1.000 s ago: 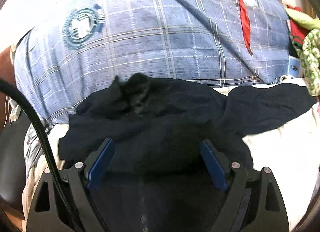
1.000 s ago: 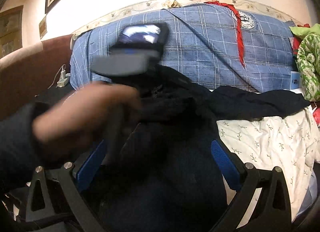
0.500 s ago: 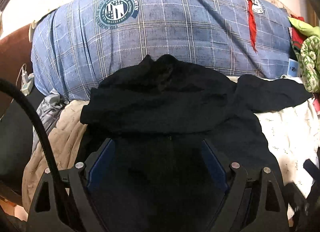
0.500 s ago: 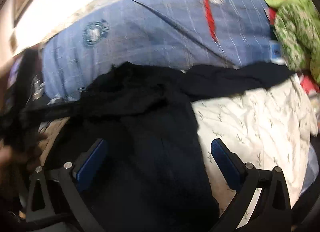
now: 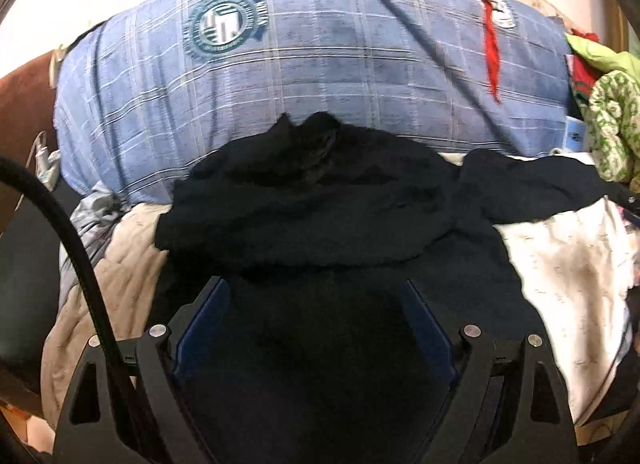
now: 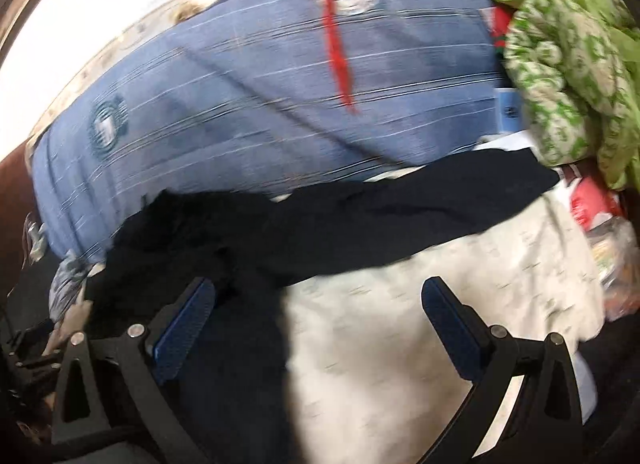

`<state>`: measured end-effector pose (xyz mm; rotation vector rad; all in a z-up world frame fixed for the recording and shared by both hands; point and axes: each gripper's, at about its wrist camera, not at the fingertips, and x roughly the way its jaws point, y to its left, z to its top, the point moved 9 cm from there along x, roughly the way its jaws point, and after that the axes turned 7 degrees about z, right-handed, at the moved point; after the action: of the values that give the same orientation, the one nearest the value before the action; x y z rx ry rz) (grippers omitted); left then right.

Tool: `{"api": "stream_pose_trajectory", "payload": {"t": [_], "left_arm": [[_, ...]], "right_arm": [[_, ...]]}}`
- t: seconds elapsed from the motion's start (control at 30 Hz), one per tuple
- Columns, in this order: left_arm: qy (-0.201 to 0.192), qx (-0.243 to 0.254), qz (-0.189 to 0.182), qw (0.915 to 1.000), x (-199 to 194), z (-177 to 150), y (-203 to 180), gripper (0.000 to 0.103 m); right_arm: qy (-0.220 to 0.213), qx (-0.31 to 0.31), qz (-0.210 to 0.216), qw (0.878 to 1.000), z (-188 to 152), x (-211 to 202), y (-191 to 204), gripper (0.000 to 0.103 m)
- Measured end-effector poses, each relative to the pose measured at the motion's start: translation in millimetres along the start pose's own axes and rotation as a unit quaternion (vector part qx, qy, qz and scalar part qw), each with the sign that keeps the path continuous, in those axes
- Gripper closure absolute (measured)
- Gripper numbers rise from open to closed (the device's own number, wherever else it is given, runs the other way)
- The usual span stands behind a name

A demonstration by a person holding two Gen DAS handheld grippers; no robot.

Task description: Fold large clothes

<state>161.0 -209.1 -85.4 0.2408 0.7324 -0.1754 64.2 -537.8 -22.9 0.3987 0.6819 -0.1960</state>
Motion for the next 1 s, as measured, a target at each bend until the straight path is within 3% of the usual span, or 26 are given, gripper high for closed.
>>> {"api": "stream_pose_trajectory", "payload": {"t": [0.13,0.23,0.3,0.37,0.53,0.7,0.8,0.9,1.0], "left_arm": [[-0.016,0.026,-0.046,0.9985,-12,25,-56,0.015],[-0.042,0.059,-0.064,0.9954,-23,49,-110,0.015],[-0.063,0.082,-0.073,0.9920,-34,64,-150,0.015],[-0.076,0.102,-0.087,0.9881,-45,71,-185,0.015],[-0.070,0.115,-0.093,0.9866,-53,52,-194,0.012],[-0.041,0.096,-0.084,0.9910,-42,39,-176,0.012],[-0.043,0.078,-0.065,0.9938,-35,46,-157,0.012],[-0.040,0.056,-0.059,0.9959,-25,58,-151,0.012],[-0.049,0.067,-0.087,0.9928,-20,83,-188,0.012]], "right_arm": [[-0.036,0.061,0.031,0.997,6,-1,-61,0.000],[-0.063,0.060,0.029,0.996,7,-7,-78,0.000],[-0.077,0.046,0.002,0.996,13,-6,-90,0.000],[-0.078,0.098,0.008,0.992,19,5,-116,0.000],[-0.050,0.160,-0.016,0.986,33,43,-182,0.000],[-0.046,0.212,-0.001,0.976,42,79,-220,0.000],[-0.051,0.253,0.012,0.966,44,95,-238,0.000],[-0.051,0.263,0.004,0.964,47,102,-243,0.000],[-0.069,0.259,0.015,0.963,54,100,-237,0.000]]}}
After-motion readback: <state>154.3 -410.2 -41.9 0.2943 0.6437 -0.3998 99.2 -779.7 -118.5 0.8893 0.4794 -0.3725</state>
